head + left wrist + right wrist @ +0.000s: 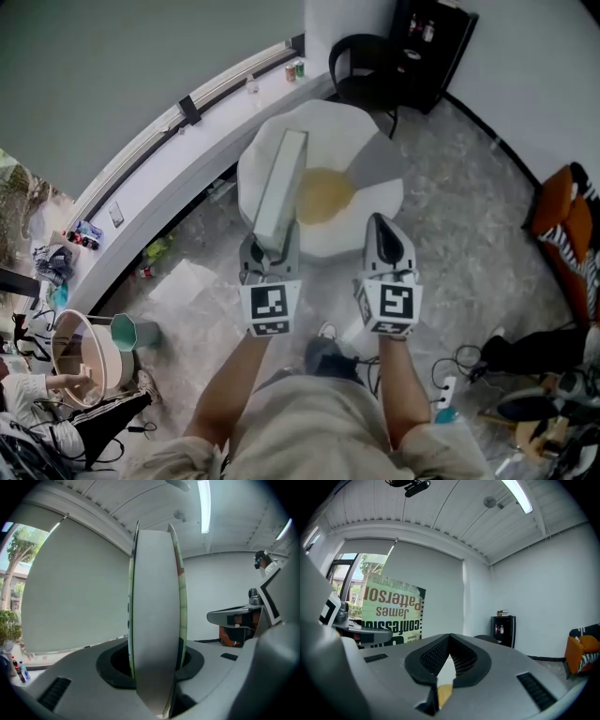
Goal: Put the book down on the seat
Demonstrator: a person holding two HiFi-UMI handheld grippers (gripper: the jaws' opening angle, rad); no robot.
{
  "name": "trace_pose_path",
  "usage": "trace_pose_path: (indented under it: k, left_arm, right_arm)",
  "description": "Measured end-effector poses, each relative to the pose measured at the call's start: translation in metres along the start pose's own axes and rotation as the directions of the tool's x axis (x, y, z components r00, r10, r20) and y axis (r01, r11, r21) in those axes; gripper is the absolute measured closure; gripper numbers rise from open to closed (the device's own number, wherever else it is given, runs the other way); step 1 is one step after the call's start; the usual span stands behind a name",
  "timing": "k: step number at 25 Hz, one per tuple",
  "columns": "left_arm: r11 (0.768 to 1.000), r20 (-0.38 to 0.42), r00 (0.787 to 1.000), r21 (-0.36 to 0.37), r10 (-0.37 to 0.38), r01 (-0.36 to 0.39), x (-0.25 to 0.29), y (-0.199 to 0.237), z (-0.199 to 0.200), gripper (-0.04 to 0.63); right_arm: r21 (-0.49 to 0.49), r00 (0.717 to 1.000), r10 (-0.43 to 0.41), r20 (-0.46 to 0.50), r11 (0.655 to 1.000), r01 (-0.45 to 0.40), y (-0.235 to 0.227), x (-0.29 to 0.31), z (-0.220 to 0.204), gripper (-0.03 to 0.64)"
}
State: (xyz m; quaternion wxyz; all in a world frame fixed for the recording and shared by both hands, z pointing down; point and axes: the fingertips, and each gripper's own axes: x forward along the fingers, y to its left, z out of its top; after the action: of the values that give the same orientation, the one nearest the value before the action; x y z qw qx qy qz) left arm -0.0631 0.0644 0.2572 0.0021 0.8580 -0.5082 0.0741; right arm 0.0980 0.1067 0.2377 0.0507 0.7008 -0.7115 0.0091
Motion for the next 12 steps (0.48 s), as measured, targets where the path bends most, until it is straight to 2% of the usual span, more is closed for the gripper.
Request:
trace_pose_path:
  k: [12]
  left_arm:
    - [0.999, 0.002, 0.999, 0.017, 0.041, -0.042, 0.113, -0.020, 0.020, 0.430]
  right_arm:
    - [0.021, 1.000, 0.019, 0.010, 1.000, -0.019, -0.082, 0.090, 0.001, 0.615]
